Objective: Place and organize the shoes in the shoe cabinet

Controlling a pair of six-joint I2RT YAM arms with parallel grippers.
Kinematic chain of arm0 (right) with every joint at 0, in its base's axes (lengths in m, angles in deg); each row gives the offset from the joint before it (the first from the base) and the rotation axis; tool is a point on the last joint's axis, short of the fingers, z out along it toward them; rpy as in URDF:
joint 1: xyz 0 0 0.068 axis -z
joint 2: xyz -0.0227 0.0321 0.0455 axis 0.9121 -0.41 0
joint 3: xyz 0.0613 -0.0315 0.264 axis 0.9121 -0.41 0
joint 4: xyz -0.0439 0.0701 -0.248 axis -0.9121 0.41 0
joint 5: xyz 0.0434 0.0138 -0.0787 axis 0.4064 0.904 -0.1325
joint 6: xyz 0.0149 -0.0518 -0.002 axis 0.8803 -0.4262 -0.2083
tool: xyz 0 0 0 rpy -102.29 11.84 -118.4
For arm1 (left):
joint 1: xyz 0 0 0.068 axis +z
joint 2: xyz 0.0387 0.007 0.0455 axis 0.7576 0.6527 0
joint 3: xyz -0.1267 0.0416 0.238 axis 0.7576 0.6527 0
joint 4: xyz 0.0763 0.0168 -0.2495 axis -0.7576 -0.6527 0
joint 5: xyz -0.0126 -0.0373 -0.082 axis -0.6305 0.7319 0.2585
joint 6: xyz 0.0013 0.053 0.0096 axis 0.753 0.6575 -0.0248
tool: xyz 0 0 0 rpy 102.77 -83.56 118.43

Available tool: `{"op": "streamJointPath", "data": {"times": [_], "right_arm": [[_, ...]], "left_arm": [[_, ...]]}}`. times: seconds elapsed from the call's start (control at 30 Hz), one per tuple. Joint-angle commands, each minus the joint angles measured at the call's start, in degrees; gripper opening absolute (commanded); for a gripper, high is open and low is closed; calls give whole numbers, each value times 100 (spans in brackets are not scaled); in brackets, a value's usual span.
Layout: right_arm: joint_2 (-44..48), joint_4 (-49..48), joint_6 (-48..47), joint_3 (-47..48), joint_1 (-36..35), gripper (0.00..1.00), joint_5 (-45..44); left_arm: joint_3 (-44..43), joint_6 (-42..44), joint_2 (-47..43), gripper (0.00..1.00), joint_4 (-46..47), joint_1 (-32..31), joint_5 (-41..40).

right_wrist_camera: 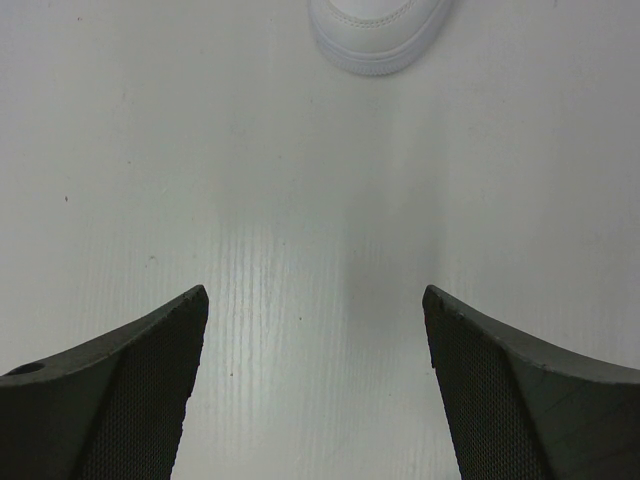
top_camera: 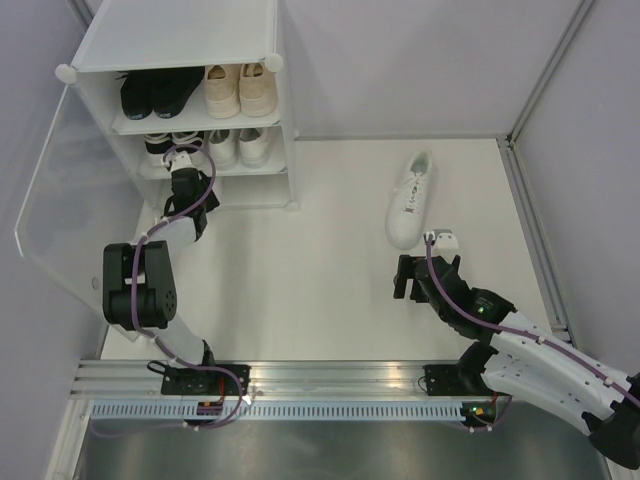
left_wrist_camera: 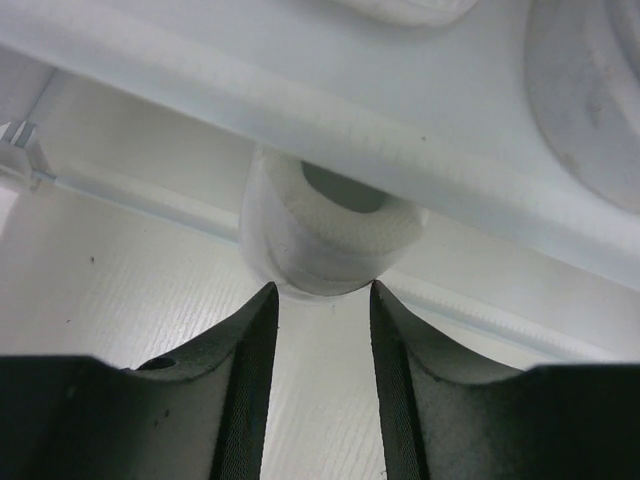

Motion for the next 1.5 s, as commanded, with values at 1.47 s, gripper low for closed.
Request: {"op": "streamJointPath", "data": {"times": [1.47], "right_arm": [[-114,245,72,384,15,91,-222]], "left_arm": [[-534,-131,651,49,712,220,599]]}}
